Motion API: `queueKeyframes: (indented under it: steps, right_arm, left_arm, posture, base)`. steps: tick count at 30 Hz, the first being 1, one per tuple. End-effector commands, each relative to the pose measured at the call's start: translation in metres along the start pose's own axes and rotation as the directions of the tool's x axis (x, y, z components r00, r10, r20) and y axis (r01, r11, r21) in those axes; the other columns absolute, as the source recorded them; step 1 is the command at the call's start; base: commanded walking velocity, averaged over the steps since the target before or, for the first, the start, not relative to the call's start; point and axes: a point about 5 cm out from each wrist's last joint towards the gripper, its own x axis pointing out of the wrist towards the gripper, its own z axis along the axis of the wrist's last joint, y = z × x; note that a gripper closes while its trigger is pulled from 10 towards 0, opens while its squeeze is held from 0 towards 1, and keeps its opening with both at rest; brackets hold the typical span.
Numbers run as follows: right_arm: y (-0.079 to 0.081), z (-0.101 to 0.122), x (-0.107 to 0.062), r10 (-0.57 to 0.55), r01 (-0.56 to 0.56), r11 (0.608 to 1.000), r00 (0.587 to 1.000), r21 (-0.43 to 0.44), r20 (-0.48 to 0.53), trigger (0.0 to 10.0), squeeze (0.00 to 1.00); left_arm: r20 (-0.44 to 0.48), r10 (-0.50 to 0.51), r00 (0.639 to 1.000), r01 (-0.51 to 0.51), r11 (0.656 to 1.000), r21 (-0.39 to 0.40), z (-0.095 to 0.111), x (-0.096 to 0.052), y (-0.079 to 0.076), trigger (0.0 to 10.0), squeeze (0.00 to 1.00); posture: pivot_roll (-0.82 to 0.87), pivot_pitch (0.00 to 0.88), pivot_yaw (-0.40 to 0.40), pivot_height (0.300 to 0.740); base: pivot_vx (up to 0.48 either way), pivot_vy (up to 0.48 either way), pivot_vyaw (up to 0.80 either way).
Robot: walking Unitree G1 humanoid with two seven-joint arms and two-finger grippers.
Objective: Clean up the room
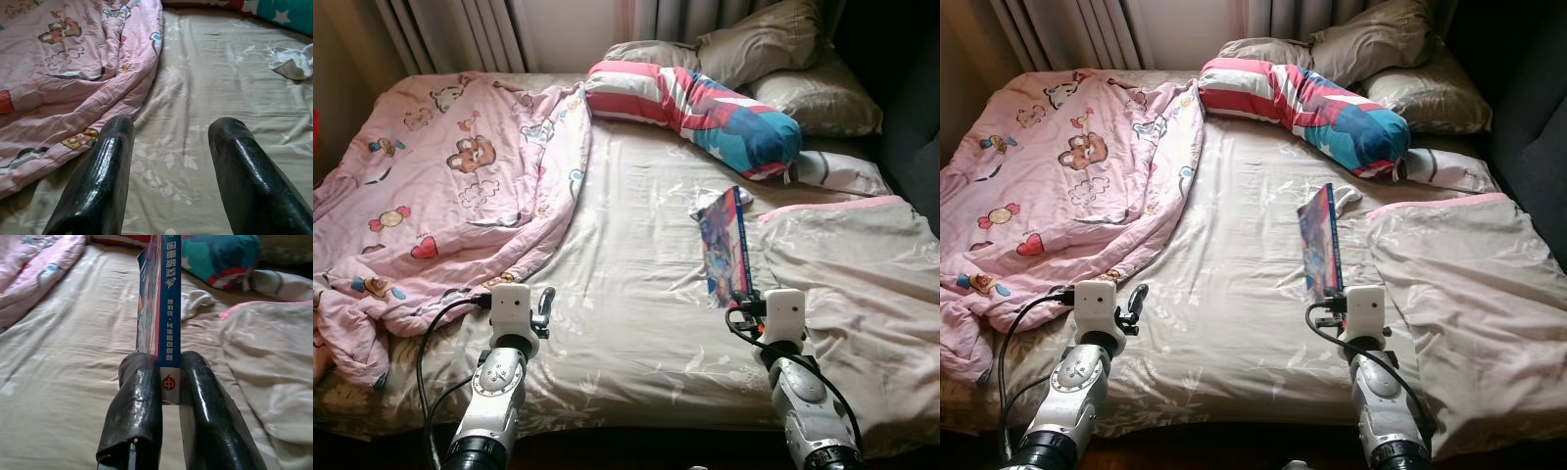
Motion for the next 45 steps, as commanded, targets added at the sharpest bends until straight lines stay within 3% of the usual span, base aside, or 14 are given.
queueKeyframes:
  steps: [1,18,36,45]
  right_arm:
    - [-0.004,0.003,0.000,-0.020,0.020,1.000,1.000,0.000,0.019,10.0,0.00]
    - [-0.004,0.000,0.000,-0.075,0.075,0.997,0.997,-0.016,-0.006,10.0,0.00]
    - [-0.012,0.000,0.000,-0.134,0.134,0.991,0.991,0.024,-0.013,10.0,0.00]
    - [-0.014,-0.001,0.000,-0.142,0.142,0.990,0.990,0.022,-0.016,10.0,0.00]
  left_arm:
    - [-0.004,-0.008,1.000,0.008,1.000,0.001,0.002,0.001,0.002,10.0,0.00]
    - [0.000,-0.037,0.999,0.037,0.999,0.006,0.004,0.002,-0.003,10.0,0.00]
    - [-0.003,-0.051,0.999,0.051,0.999,0.009,0.004,0.001,-0.004,10.0,0.00]
    - [-0.011,-0.052,0.999,0.052,0.999,0.010,0.001,0.000,-0.004,10.0,0.00]
  posture:
    - [-0.13,0.148,0.004,0.729]
    - [-0.12,0.136,0.013,0.729]
    - [-0.12,0.145,0.006,0.729]
    - [-0.11,0.156,0.005,0.729]
  base:
    - [0.000,0.000,0.00]
    - [0.000,0.000,0.00]
    - [0.277,0.000,0.00]
    - [0.000,0.000,0.00]
